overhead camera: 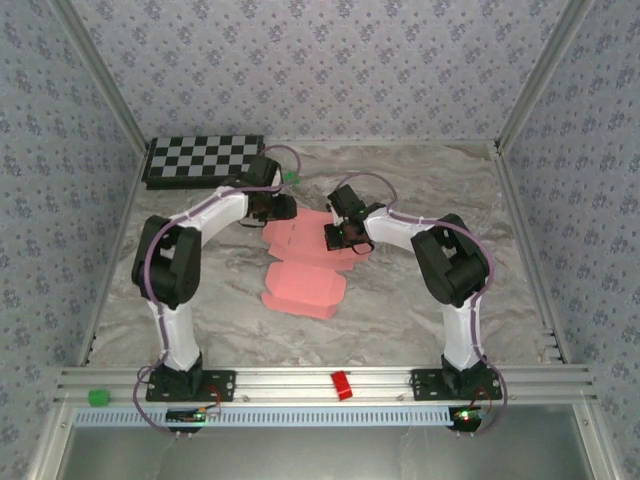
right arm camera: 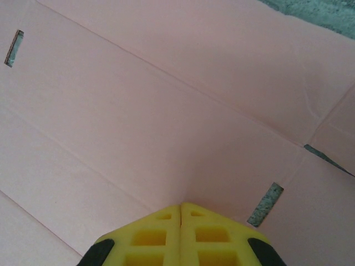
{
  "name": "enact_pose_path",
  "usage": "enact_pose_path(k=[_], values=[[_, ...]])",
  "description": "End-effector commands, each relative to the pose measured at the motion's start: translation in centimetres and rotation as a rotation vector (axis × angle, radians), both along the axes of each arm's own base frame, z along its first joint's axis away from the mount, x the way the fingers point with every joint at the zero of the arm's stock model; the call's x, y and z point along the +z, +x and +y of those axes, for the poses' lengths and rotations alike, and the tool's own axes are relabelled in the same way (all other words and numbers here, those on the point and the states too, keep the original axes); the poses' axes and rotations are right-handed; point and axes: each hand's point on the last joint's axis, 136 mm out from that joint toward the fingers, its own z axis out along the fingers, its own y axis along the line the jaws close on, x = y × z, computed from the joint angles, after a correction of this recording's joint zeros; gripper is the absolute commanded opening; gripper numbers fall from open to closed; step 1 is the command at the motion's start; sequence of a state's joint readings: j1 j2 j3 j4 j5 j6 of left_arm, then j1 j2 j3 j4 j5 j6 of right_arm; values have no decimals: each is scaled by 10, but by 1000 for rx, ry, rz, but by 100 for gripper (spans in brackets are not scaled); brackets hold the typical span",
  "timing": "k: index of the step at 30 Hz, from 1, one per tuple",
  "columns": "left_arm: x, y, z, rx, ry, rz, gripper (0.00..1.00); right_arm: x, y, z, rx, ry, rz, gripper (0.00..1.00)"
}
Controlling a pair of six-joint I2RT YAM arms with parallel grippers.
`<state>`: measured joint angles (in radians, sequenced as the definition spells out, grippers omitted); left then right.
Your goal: Fold the paper box
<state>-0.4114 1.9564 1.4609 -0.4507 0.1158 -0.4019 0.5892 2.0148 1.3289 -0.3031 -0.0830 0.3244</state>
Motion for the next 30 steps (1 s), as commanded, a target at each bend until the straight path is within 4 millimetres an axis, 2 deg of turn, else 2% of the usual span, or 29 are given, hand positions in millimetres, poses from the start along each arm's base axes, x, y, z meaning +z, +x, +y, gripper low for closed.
enact_pose_path(k=[1,6,13,20,30], values=[[-4,12,1,-42,35,15,50,-16,-7,-12,0,-73,47,0],[-18,27,3,-21,51,34,50,-17,-8,-13,0,-70,50,0],[-28,32,-10,-60,15,68,49,-19,-9,-13,2,-67,56,0],[-15,31,-21,-105,-40,40,43,-21,-8,-13,-2,-67,58,0],[-1,30,-28,-149,-55,-8,42,-27,-10,-11,4,-60,70,0]])
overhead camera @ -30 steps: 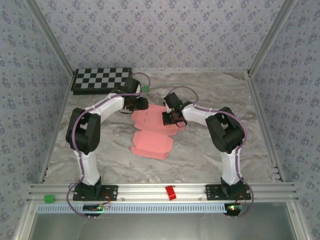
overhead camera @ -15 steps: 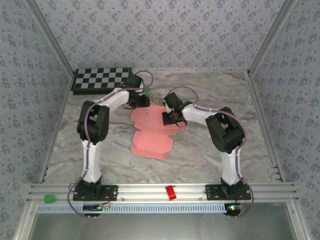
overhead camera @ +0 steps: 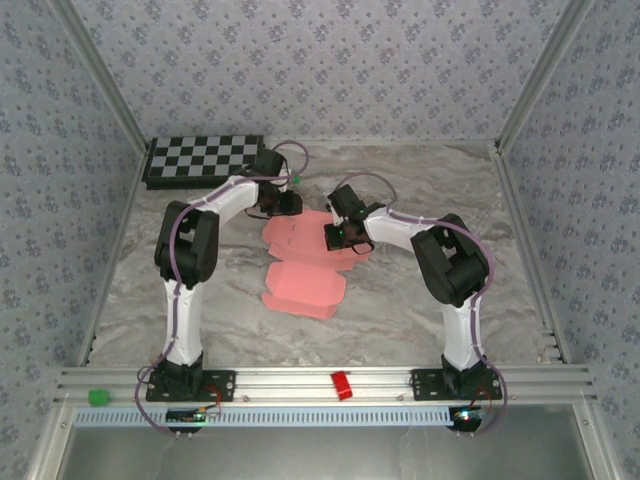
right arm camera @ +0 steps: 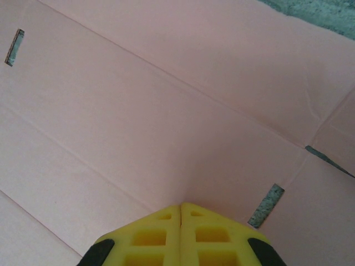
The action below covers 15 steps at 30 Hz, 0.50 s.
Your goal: Fold the paper box
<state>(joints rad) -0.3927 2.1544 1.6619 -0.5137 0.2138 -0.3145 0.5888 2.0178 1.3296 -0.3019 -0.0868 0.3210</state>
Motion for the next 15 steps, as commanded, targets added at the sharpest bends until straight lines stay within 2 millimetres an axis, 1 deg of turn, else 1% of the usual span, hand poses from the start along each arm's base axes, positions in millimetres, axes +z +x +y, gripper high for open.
enact_pose_path(k=[1,7,11,15], values=[[28,2,-11,-48,-40,-69,43,-27,-10,-11,1,-60,68,0],[29,-1,-26,-93,-64,-75,42,-29,-11,-12,1,-64,74,0],[21,-3,-33,-112,-78,-52,39,-28,-11,-12,0,-63,71,0],[11,-6,-41,-136,-106,-17,39,-29,-11,-13,0,-66,74,0]])
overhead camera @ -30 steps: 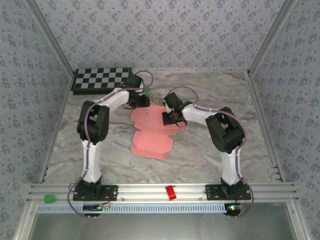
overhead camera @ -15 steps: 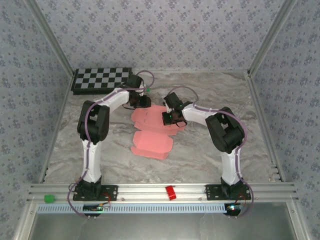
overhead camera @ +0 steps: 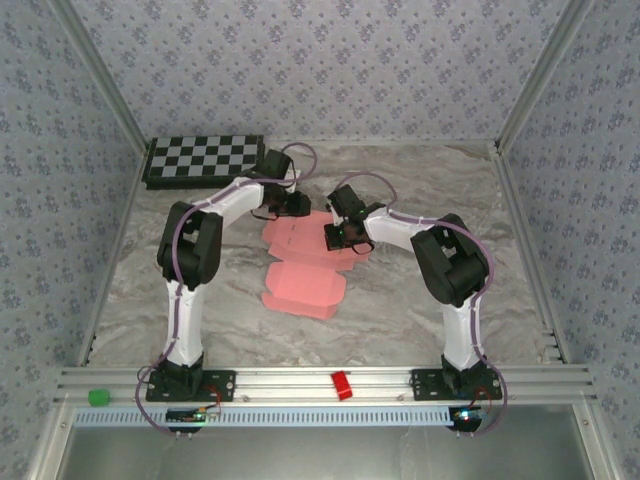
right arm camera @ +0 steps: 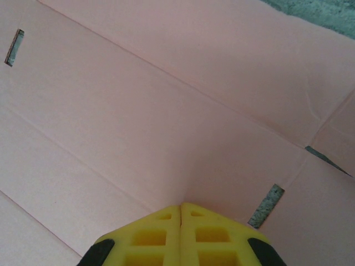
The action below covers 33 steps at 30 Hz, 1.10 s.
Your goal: Fold the paper box
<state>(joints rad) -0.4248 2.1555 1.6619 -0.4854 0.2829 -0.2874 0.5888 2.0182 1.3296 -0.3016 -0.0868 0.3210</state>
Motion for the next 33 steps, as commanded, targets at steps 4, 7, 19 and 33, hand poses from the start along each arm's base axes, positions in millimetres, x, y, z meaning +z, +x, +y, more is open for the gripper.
enact_pose_path(k=[4,7,19,33], values=[[-3,2,-16,-48,-56,18,40,-30,-12,-13,0,-67,77,0],[-8,1,-16,-48,-54,31,40,-30,-12,-13,-1,-65,76,0],[35,0,9,33,9,-66,47,-26,-13,-17,-7,-73,66,0],[49,-75,87,264,136,-56,58,-28,-16,-23,-17,-80,67,0]])
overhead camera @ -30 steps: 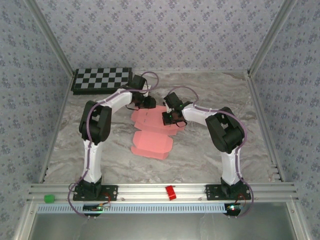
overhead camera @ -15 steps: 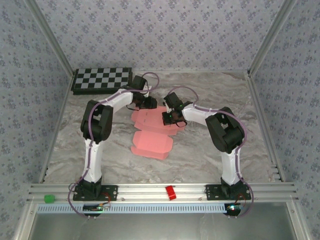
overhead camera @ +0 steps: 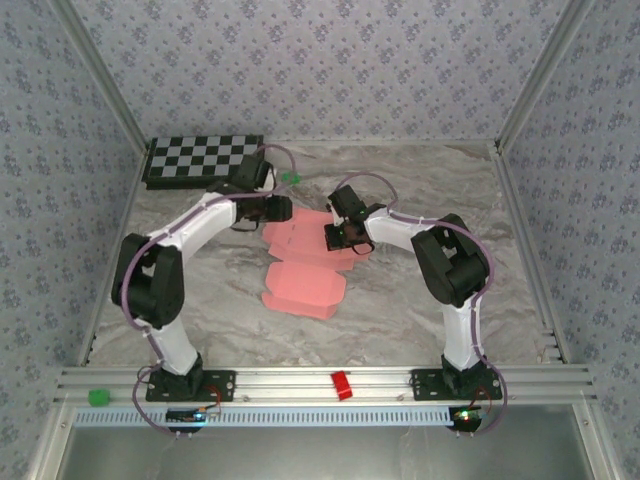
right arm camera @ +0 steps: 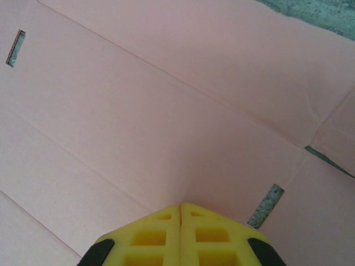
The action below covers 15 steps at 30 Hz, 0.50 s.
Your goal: Fold the paper box
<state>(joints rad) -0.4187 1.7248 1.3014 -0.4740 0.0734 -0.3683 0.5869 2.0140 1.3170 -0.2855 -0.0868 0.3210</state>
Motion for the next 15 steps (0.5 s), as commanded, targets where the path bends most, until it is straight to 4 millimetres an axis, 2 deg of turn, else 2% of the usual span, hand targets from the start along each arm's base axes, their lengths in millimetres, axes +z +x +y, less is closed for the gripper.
enact_pose_path(k=[1,7,15], values=[[-17,-24,19,95,15,75,58,-27,-16,-22,-16,-84,72,0],[-46,-52,14,139,-75,183,57,-27,-15,-22,-19,-81,69,0],[-70,-64,-2,137,-139,229,56,-27,-14,-21,-21,-78,69,0]])
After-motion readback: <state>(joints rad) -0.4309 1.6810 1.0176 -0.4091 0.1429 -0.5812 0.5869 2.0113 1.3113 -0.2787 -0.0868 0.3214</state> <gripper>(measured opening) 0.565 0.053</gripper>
